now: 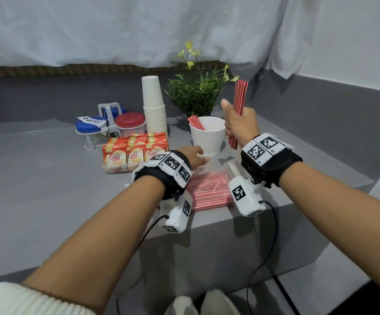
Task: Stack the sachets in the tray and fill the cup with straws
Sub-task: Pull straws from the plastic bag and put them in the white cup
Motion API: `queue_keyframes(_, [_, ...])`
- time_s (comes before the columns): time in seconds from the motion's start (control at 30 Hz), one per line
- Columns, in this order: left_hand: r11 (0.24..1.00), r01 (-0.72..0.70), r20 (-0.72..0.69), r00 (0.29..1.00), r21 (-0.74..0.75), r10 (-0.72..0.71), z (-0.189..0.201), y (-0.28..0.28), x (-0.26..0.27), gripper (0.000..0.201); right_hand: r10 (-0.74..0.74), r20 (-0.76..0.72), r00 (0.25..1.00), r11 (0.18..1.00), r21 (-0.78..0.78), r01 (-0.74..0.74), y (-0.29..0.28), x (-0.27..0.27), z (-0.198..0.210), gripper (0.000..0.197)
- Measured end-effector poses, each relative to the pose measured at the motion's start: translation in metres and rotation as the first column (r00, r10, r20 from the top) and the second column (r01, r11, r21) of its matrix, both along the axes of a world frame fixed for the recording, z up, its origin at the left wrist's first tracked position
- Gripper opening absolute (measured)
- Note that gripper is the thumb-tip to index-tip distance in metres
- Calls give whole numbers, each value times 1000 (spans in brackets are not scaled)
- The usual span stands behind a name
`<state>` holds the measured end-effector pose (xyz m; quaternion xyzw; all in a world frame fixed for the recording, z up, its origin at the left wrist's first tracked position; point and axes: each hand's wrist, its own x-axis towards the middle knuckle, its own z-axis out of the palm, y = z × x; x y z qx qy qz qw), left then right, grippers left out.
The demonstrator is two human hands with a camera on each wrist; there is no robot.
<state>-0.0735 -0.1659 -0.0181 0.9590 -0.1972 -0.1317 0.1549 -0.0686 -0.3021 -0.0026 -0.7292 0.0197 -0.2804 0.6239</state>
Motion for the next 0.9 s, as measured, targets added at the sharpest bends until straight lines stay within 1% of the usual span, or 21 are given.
queue_keyframes(0.17, [989, -71, 101, 991, -132, 84, 42, 6, 41, 43, 42, 67, 997, 998, 42, -45, 5, 38, 30, 44])
queue_keyframes(0.23, [976, -115, 103, 985, -186, 136, 49, 7, 59, 41, 52, 60, 997, 997, 51, -55, 7, 55, 34, 45])
queue_keyframes(0.37, [942, -177, 75, 976, -287, 206, 52, 5, 90, 35, 15, 29, 999, 997, -82, -13, 11, 83, 33, 50])
queue_keyframes(0.47, [906, -213, 43, 969, -366, 245, 43, 1, 117, 27, -8, -19, 1000, 989, -146, 5, 8, 106, 20, 54])
queue_keyframes(0.53, [885, -230, 19, 965, -406, 260, 37, 0, 135, 16, -21, -56, 998, 980, -199, 10, 4, 119, 9, 55])
queue_keyframes(0.57, [872, -239, -5, 965, -428, 262, 33, -2, 144, 17, -27, -64, 998, 972, -236, 11, 2, 124, 4, 55])
queue_keyframes(0.63, [839, -263, -79, 963, -476, 257, 27, -5, 157, 25, -22, -84, 996, 957, -290, -4, -3, 132, -6, 54])
queue_keyframes(0.7, [793, -286, -146, 958, -538, 246, 20, -8, 165, 26, -7, -128, 992, 936, -351, -38, -8, 137, -16, 51])
queue_keyframes(0.8, [706, -302, -182, 953, -641, 242, 11, -14, 175, 27, -5, -180, 984, 880, -468, -82, -13, 140, -26, 46])
queue_keyframes(0.9, [623, -340, -225, 940, -704, 258, 9, -18, 179, 30, 7, -199, 980, 844, -524, -112, -16, 142, -27, 46])
